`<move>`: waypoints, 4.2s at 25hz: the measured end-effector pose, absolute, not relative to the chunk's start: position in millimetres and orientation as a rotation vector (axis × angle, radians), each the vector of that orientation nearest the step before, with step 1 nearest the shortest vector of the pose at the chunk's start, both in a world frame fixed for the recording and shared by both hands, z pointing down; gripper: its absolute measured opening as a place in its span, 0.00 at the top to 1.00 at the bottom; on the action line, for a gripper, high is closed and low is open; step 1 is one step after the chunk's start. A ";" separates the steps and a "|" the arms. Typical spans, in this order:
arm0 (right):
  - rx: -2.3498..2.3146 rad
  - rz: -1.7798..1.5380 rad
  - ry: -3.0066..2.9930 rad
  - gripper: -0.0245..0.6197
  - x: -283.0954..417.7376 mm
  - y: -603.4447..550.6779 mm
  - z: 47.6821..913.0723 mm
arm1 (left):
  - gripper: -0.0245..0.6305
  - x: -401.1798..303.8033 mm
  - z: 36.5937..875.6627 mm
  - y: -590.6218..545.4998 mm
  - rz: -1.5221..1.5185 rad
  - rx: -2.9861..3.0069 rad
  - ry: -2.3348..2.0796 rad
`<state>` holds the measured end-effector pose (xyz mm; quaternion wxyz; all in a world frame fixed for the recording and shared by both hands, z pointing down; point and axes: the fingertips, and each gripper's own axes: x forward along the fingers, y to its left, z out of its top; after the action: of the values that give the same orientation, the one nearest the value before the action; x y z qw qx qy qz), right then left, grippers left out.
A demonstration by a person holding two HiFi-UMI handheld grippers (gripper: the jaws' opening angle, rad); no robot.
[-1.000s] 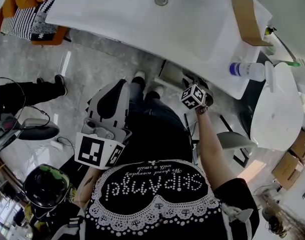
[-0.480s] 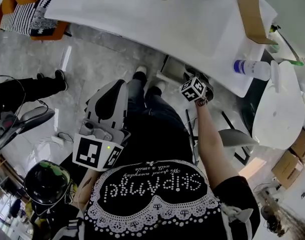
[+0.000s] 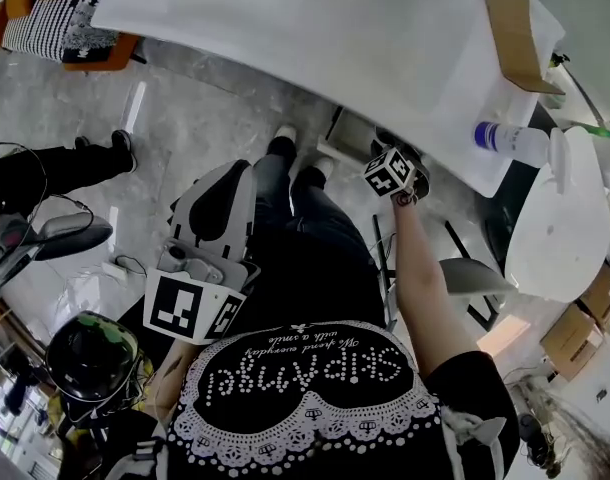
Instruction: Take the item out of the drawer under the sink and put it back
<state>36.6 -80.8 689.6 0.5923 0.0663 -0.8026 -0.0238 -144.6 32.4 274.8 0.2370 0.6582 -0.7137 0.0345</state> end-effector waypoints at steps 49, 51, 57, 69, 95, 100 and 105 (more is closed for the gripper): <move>0.373 -0.103 -2.093 0.92 30.9 -45.1 566.5 | 0.96 -168.7 202.2 54.3 -0.040 2.101 -2.059; 0.385 -0.115 -2.115 0.92 30.3 -41.8 555.7 | 0.96 -169.9 200.6 57.9 -0.038 2.115 -2.060; 0.392 -0.112 -2.155 0.92 32.5 -28.9 535.0 | 0.96 -172.9 197.7 61.5 -0.035 2.141 -2.051; 0.462 -0.089 -2.254 0.92 30.4 -17.9 485.6 | 0.96 -154.6 206.2 56.9 -0.093 2.173 -1.964; 0.863 -0.110 -2.589 0.92 27.1 -23.6 313.6 | 0.96 -60.7 242.2 17.6 -0.026 2.396 -1.581; 0.951 -0.121 -2.641 0.92 35.5 -23.1 282.9 | 0.96 -55.2 235.7 12.4 -0.033 2.426 -1.555; 1.056 -0.048 -2.680 0.92 45.4 -20.1 261.3 | 0.96 -57.0 234.2 12.3 -0.041 2.429 -1.557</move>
<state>45.4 -20.1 261.3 0.1297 0.3634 -0.9224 -0.0164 -57.0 12.3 234.2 0.1276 0.8349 -0.5352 -0.0142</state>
